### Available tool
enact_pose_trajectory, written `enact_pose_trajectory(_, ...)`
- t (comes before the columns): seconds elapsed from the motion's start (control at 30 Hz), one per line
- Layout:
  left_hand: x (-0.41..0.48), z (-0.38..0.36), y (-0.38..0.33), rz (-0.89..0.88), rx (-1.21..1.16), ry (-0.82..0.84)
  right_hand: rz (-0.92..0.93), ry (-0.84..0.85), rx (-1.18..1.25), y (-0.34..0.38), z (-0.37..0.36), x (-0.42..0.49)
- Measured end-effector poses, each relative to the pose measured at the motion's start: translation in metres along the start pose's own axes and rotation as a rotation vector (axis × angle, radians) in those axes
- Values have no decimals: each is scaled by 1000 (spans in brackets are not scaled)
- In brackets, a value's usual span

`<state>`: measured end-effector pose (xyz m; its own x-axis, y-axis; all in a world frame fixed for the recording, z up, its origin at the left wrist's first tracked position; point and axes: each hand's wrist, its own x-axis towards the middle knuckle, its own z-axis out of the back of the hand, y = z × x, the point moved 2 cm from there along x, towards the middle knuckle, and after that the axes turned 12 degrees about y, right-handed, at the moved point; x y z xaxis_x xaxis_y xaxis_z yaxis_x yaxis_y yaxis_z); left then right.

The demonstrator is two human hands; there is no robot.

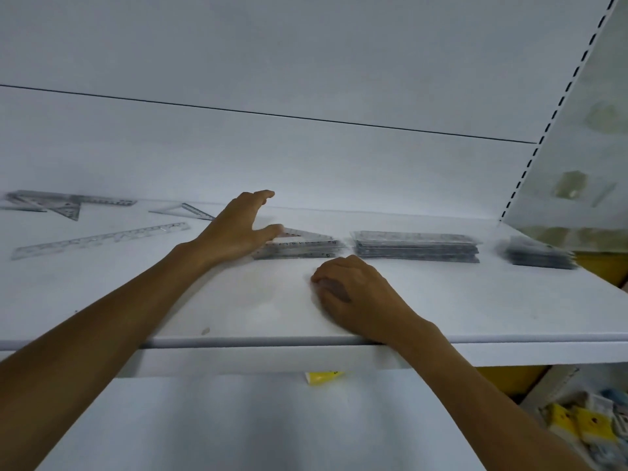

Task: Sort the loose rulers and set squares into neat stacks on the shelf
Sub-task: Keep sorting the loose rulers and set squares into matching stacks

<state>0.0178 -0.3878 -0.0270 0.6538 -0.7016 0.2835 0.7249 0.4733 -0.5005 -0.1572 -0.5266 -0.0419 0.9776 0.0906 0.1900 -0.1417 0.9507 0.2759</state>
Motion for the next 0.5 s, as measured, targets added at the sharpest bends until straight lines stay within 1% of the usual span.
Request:
enact_pose_trajectory(0.07, -8, 12, 10, 32, 3, 11, -1, 14, -12, -1, 1, 3)
enact_pose_trajectory(0.13, -23, 28, 26, 80, -13, -8, -17, -8, -13, -3, 0, 4)
enact_pose_trajectory(0.2, -45, 43, 47, 141, 28, -49, -22, -84, 47, -2, 1, 6)
enact_pose_trajectory(0.23, -56, 50, 58, 178, 88, -48, -7, -125, 69, 3, 2, 8)
enact_pose_trajectory(0.27, -68, 57, 70, 227, 187, -19, 17, -152, 77, 9, 2, 12)
enact_pose_trajectory(0.33, -91, 68, 93, 363, 411, 116, 79, -166, 82, 30, -2, 24)
enact_pose_trajectory(0.37, -104, 76, 103, 433, 456, 183, 119, -152, 85, 43, -6, 31)
enact_pose_trajectory(0.43, -128, 91, 119, 516, 411, 257, 228, -120, 73, 71, -14, 49)
enact_pose_trajectory(0.5, -148, 104, 130, 496, 317, 240, 289, -99, 42, 94, -21, 71)
